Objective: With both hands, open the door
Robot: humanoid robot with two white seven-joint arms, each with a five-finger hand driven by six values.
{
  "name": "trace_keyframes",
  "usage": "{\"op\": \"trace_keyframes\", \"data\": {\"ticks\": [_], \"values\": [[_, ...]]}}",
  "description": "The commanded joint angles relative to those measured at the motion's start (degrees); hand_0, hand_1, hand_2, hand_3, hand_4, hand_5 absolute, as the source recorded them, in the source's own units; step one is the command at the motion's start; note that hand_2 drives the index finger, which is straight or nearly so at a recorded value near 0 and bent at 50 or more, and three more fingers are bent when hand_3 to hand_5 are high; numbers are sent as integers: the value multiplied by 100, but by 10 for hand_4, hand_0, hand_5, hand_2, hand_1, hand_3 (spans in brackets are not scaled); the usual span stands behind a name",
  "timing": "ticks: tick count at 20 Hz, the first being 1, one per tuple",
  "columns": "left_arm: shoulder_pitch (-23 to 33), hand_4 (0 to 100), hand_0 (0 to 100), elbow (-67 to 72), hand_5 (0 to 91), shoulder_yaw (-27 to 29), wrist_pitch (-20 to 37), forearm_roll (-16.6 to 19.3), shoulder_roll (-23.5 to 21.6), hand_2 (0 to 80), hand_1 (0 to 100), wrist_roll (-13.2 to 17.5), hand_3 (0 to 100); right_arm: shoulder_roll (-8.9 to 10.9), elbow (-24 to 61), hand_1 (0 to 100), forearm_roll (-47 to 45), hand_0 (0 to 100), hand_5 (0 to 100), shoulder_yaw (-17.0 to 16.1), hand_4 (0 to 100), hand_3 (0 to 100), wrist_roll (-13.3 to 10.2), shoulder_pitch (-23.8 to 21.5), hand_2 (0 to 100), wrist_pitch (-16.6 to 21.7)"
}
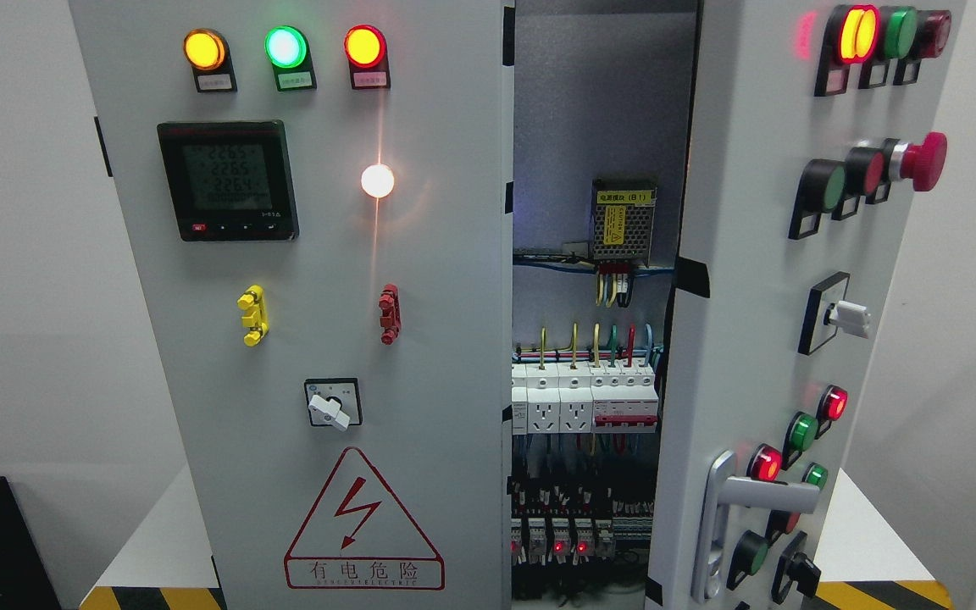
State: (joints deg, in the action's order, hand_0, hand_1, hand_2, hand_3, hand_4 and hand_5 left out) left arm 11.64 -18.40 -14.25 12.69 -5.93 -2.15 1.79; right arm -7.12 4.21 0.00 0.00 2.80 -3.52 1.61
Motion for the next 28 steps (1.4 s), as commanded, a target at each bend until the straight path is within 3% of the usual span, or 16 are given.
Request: {"op": "trace_keyframes", "data": {"ticks": [1,9,19,28], "values": [[243,0,0,-2192,0,-385,14,13,-821,0,0,-12,0,0,1,0,105,190,0,-26,0,0,1,0,0,-3],[594,0,0,-4398,0,-394,-12,-14,-1305,0,0,-3,0,0,1,0,105,190,0,-26,0,0,1,0,0,-3],[910,0,0,-6867,0,-1123,-39,-101,-1894,0,0,-21,0,0,1,0,105,190,0,-26,0,0,1,0,0,-3],[779,0,0,-7889,0,-1185,-30,-128,-1895,0,0,-21,0,0,1,0,97,190,0,-26,0,0,1,0,0,-3]]}}
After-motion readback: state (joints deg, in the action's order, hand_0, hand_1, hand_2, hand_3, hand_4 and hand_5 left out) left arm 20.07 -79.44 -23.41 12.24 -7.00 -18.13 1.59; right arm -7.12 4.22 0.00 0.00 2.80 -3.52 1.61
